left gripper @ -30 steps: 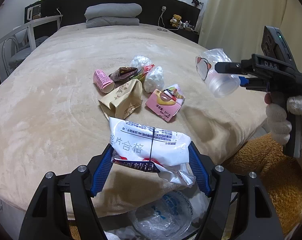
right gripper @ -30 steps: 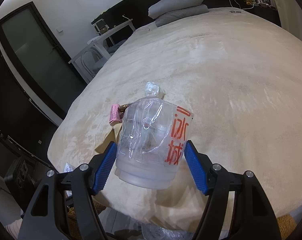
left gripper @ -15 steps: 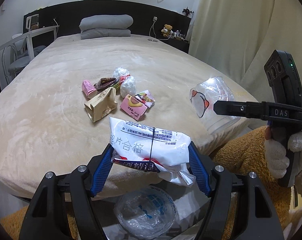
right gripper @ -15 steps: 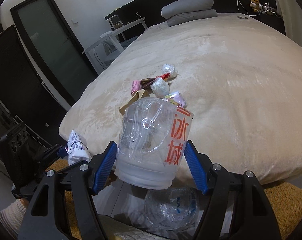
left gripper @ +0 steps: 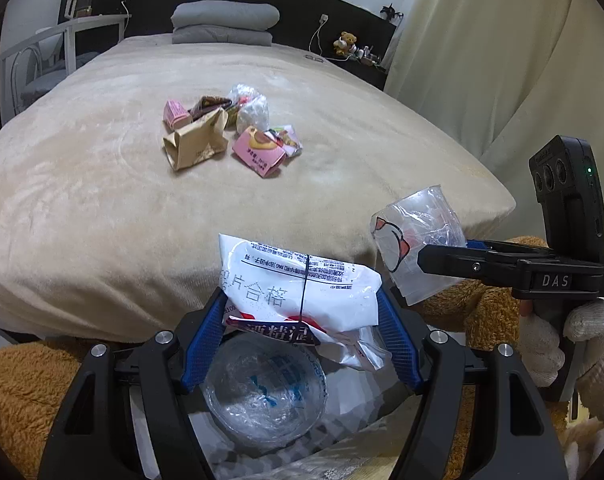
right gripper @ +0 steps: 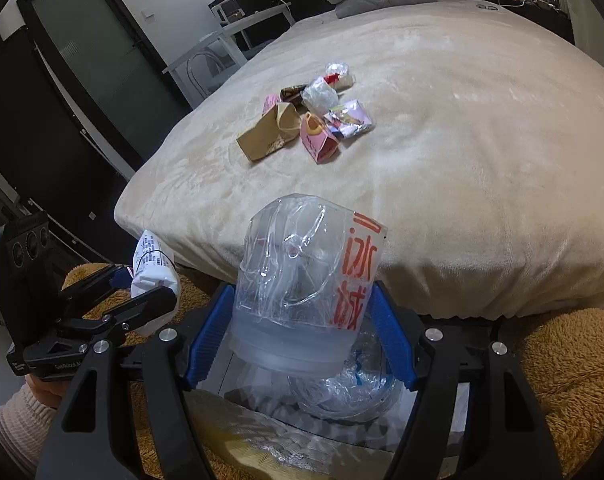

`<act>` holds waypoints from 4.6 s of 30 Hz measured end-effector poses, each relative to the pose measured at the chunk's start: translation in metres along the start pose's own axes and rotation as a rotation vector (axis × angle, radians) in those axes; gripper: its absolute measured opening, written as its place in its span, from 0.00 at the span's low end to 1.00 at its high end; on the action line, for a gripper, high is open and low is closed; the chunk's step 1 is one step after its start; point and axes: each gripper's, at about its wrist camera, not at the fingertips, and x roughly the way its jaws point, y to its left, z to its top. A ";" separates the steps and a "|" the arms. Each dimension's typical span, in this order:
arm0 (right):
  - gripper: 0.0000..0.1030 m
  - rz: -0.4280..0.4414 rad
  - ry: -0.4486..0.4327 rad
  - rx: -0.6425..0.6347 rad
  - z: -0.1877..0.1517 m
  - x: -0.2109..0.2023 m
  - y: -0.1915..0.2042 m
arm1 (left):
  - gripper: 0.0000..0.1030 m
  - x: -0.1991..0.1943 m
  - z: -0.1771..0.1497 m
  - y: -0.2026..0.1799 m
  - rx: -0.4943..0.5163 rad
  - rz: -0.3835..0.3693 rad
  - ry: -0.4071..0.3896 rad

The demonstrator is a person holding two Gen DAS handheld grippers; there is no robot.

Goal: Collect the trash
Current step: 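Carry the cup and the white packet down toward the clear bin, then open the left tool over the bin while the right tool releases the cup, then raise both tools back over the trash pile on the bed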

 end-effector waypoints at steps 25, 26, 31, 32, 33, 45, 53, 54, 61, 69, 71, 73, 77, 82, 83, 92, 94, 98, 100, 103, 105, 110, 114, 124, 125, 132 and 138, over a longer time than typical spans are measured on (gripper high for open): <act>0.67 -0.021 0.379 0.159 -0.042 0.123 -0.049 | 0.68 0.107 -0.060 0.040 -0.170 0.013 0.418; 0.67 -0.024 0.393 0.165 -0.044 0.127 -0.051 | 0.68 0.111 -0.062 0.043 -0.179 0.015 0.437; 0.67 -0.037 0.457 0.209 -0.048 0.143 -0.061 | 0.68 0.134 -0.072 0.051 -0.216 0.026 0.547; 0.67 -0.042 0.470 0.216 -0.049 0.147 -0.062 | 0.68 0.136 -0.074 0.051 -0.212 0.029 0.560; 0.67 -0.046 0.485 0.221 -0.051 0.150 -0.063 | 0.68 0.137 -0.076 0.050 -0.204 0.035 0.570; 0.68 -0.059 0.548 0.248 -0.056 0.165 -0.071 | 0.69 0.150 -0.085 0.048 -0.178 0.031 0.674; 0.79 -0.046 0.515 0.278 -0.057 0.163 -0.073 | 0.83 0.150 -0.086 0.048 -0.160 0.060 0.648; 0.79 -0.046 0.510 0.274 -0.056 0.162 -0.072 | 0.83 0.149 -0.086 0.048 -0.165 0.060 0.643; 0.79 -0.051 0.463 0.252 -0.051 0.150 -0.067 | 0.83 0.137 -0.076 0.043 -0.156 0.041 0.586; 0.79 -0.052 0.360 0.231 -0.045 0.121 -0.061 | 0.83 0.112 -0.063 0.039 -0.148 0.026 0.465; 0.79 -0.051 0.323 0.216 -0.044 0.111 -0.057 | 0.83 0.102 -0.060 0.036 -0.138 0.024 0.427; 0.79 -0.051 0.278 0.194 -0.043 0.097 -0.053 | 0.83 0.092 -0.056 0.032 -0.126 0.030 0.385; 0.79 -0.065 0.198 0.140 -0.039 0.075 -0.040 | 0.83 0.075 -0.049 0.026 -0.111 0.040 0.308; 0.79 -0.070 0.105 0.095 -0.029 0.046 -0.030 | 0.83 0.057 -0.042 0.026 -0.122 0.040 0.239; 0.79 -0.070 0.091 0.086 -0.027 0.041 -0.029 | 0.83 0.054 -0.040 0.026 -0.132 0.037 0.228; 0.79 -0.062 -0.017 0.023 0.013 0.012 -0.025 | 0.83 0.032 -0.004 0.049 -0.252 0.002 0.156; 0.79 -0.061 -0.027 0.013 0.025 0.013 -0.025 | 0.83 0.030 0.010 0.054 -0.276 -0.005 0.137; 0.79 -0.067 -0.034 -0.010 0.055 0.021 -0.029 | 0.83 0.028 0.042 0.063 -0.299 -0.013 0.101; 0.79 -0.070 -0.034 -0.019 0.069 0.027 -0.032 | 0.83 0.031 0.059 0.068 -0.300 -0.009 0.091; 0.79 -0.078 -0.035 -0.036 0.090 0.037 -0.038 | 0.83 0.039 0.082 0.074 -0.298 0.023 0.078; 0.79 -0.089 -0.033 -0.054 0.103 0.046 -0.041 | 0.83 0.047 0.095 0.080 -0.305 0.035 0.077; 0.79 -0.107 -0.019 -0.109 0.133 0.066 -0.044 | 0.83 0.068 0.121 0.100 -0.343 0.060 0.078; 0.79 -0.115 -0.010 -0.168 0.152 0.085 -0.043 | 0.83 0.088 0.140 0.110 -0.358 0.075 0.088; 0.79 -0.139 0.067 -0.286 0.174 0.139 -0.043 | 0.83 0.134 0.160 0.126 -0.371 0.130 0.131; 0.79 -0.142 0.073 -0.295 0.175 0.142 -0.043 | 0.83 0.138 0.161 0.128 -0.374 0.138 0.139; 0.78 -0.153 0.101 -0.329 0.180 0.166 -0.041 | 0.83 0.157 0.170 0.140 -0.404 0.168 0.153; 0.66 -0.207 0.074 -0.397 0.173 0.169 -0.025 | 0.81 0.162 0.173 0.140 -0.394 0.203 0.137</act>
